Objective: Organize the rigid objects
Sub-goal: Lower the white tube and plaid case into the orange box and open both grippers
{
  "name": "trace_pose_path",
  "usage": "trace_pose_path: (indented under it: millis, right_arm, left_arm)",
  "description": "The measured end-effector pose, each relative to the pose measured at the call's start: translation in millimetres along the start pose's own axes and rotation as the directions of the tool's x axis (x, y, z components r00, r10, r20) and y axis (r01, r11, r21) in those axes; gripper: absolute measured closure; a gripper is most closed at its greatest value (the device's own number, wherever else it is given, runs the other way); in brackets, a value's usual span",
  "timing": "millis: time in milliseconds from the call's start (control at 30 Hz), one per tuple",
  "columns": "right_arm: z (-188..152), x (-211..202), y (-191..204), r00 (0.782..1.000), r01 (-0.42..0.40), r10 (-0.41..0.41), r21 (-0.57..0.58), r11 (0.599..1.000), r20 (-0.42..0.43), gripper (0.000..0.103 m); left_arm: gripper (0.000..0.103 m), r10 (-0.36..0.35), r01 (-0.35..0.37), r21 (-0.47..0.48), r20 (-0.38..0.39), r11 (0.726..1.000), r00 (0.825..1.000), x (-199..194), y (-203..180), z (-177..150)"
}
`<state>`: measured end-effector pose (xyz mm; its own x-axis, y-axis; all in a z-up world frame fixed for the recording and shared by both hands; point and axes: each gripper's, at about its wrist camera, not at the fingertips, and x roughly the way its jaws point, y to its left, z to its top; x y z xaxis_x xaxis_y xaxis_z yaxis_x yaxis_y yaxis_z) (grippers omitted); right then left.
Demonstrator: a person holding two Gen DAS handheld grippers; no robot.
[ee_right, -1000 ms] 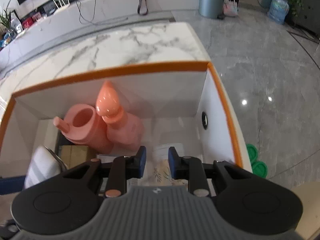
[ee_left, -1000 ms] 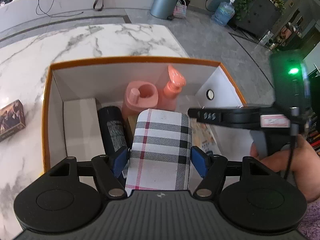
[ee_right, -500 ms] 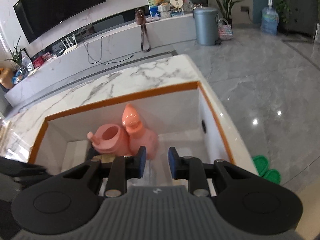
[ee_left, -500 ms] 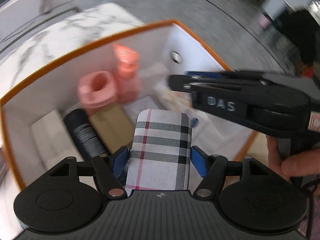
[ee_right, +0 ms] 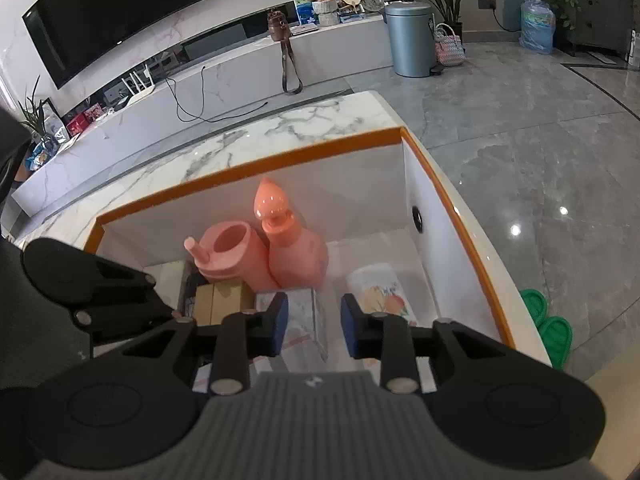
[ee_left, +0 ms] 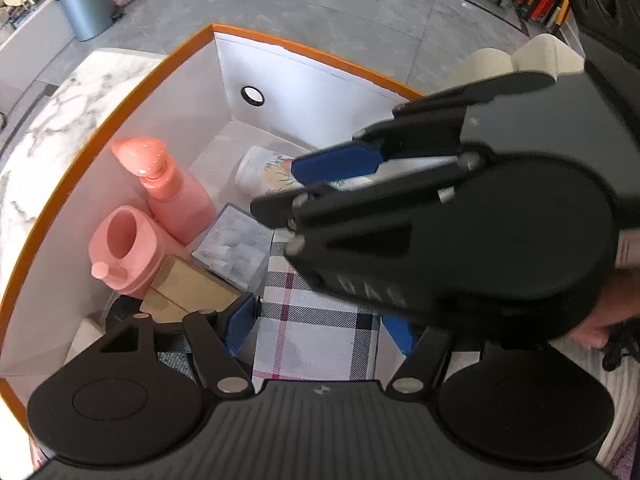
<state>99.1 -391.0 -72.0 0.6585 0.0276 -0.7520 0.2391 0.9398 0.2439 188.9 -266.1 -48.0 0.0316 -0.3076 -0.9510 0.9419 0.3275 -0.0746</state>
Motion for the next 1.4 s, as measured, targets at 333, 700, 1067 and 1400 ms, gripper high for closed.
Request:
trace_pose_path:
  millis: [333, 700, 1067, 1400]
  right_arm:
    - [-11, 1, 1, 1.0, 0.019, -0.018, 0.022, 1.0, -0.01, 0.07]
    - [-15, 11, -7, 0.999, 0.013, -0.01, 0.077, 0.997, -0.035, 0.064]
    - [-15, 14, -9, 0.999, 0.008, -0.004, 0.077, 0.997, -0.044, 0.06]
    - [-17, 9, -5, 0.999, 0.039, -0.038, 0.058, 0.998, -0.015, 0.053]
  left_arm:
    - [0.024, -0.094, 0.093, -0.026, -0.029, 0.995, 0.995, 12, 22, 1]
    - [0.024, -0.145, 0.141, -0.14, -0.019, 0.98, 0.989, 22, 39, -5]
    - [0.024, -0.1, 0.099, -0.154, 0.002, 0.983, 0.995, 14, 33, -9]
    - [0.024, -0.024, 0.036, -0.199, 0.063, 0.979, 0.998, -7, 25, -20]
